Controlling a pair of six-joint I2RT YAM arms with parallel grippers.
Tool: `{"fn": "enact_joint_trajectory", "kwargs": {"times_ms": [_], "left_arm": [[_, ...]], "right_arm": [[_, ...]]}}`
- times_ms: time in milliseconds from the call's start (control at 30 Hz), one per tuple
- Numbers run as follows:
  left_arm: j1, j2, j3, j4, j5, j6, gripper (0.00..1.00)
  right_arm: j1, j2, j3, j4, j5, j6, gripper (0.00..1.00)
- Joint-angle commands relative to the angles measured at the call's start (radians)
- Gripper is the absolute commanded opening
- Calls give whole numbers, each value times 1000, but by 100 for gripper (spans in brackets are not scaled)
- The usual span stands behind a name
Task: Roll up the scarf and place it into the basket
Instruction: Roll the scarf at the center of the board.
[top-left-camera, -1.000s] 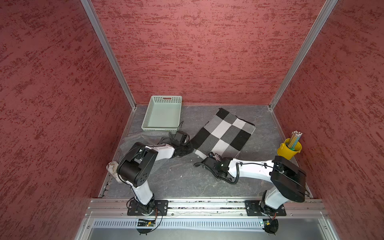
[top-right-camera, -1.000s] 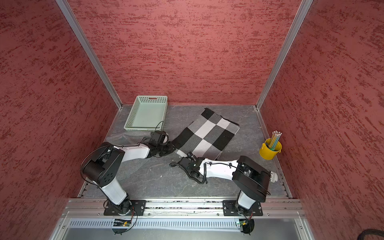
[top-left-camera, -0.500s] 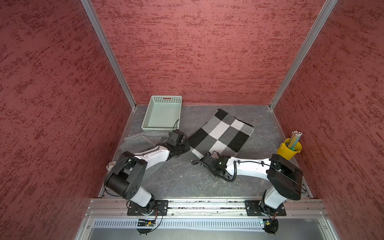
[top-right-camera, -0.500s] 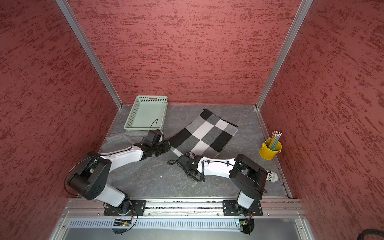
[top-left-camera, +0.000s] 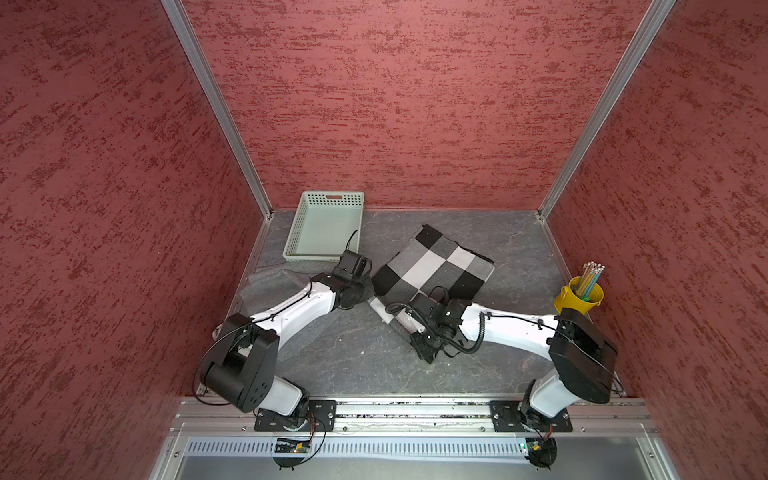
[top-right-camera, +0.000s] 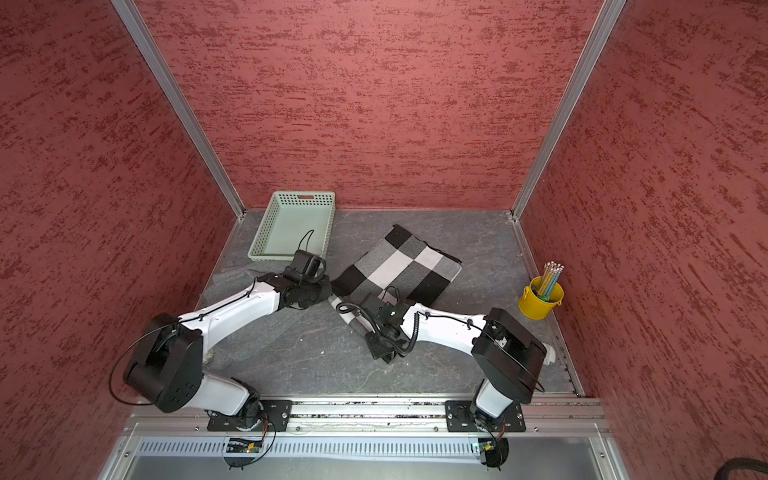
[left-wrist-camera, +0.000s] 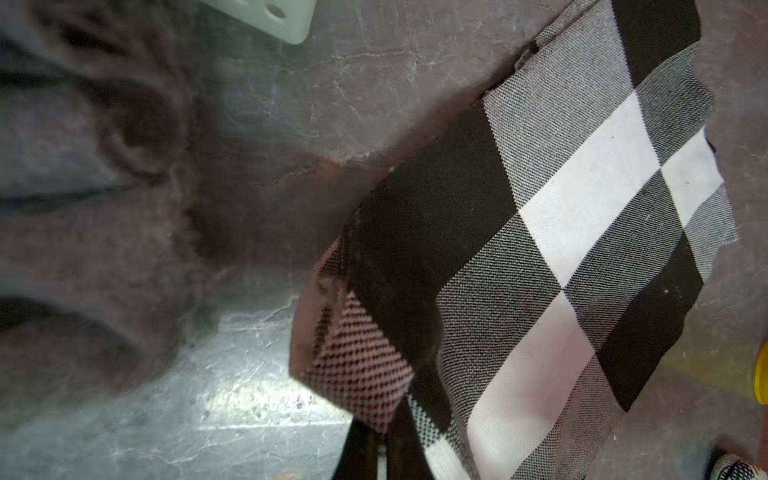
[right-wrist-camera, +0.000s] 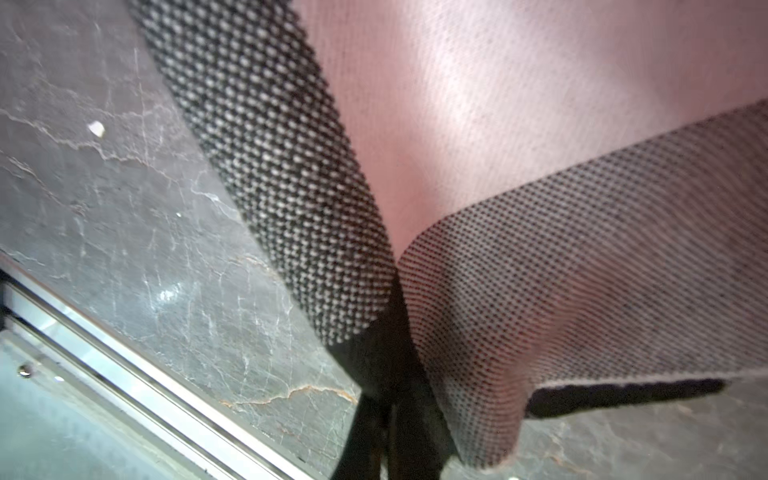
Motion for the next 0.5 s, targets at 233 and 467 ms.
{"fn": "enact_joint_trajectory", "kwargs": {"times_ms": [233,467], "left_arm": [[7,179,184,-41,-8,44,6],[9,250,245,16,77,68,26]], "right_arm": [[-199,-16,16,40,-191,-104,0],[-299,35,-5,100,-235,-100,0]]}}
